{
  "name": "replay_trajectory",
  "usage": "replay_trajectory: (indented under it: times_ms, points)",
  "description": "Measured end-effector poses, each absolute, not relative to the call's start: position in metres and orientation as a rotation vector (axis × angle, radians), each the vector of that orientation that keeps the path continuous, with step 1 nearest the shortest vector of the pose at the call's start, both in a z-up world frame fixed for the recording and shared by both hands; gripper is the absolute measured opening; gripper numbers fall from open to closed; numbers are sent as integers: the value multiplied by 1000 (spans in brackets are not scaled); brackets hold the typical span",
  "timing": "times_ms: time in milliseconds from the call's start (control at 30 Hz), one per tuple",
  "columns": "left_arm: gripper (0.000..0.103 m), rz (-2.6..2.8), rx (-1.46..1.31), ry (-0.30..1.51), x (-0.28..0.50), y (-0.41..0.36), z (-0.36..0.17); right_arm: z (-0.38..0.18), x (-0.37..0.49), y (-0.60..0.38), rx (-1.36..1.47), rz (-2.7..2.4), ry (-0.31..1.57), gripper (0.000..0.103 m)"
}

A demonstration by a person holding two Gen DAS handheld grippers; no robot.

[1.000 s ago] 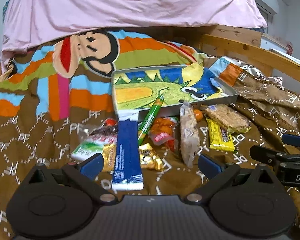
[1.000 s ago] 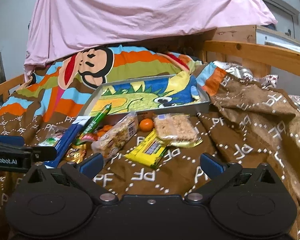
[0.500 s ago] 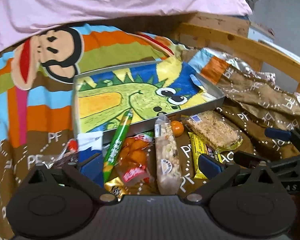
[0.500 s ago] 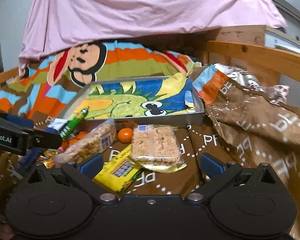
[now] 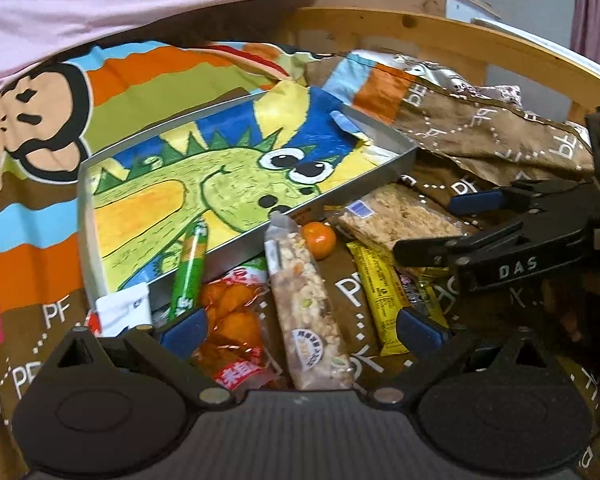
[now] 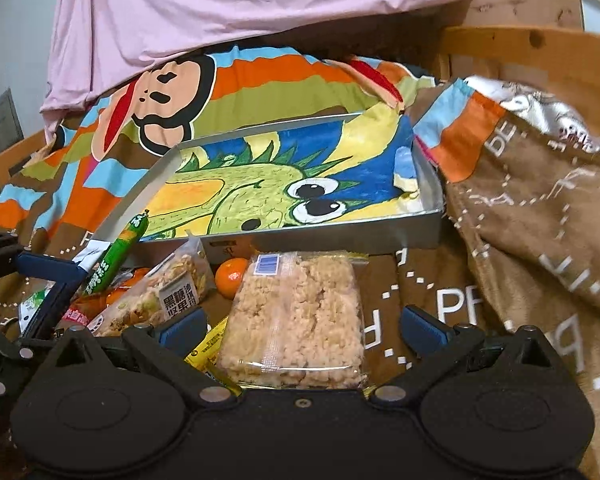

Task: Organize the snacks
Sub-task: 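Move the left tool toward the clear nut bar while the right tool approaches the rice-crispy bar, then grasp the nut bar with the left tool while the right tool grasps the rice-crispy bar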

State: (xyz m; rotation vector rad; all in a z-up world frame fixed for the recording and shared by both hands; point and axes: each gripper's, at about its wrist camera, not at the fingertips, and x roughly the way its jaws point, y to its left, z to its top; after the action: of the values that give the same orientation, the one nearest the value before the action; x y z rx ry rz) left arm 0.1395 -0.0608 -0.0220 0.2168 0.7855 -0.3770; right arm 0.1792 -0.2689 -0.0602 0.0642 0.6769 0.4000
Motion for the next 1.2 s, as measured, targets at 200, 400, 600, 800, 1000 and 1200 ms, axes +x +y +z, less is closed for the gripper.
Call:
replay_trajectory:
  times_ms: [200,400,600,800,1000,1200]
  points:
    - [95,-389,205,819,149,-67,-31,-70,173,-273,44,461,658,102]
    - [83,-384,120,861,156,-61,-37,-74,174,-277,85,468,649,102]
    - [61,-380,90,893,158,-63,-39,-75,174,-271,45,452,648,101]
    - [43,-317,69,922,163,-63,-40,-77,170,-263,-1,432,637,95]
    - [36,-260,-37,965,166,-55,-42,-75,165,-260,31,394,624,81]
    - [35,-230,-90,971,158,-57,-39,-70,151,-255,-1,382,608,78]
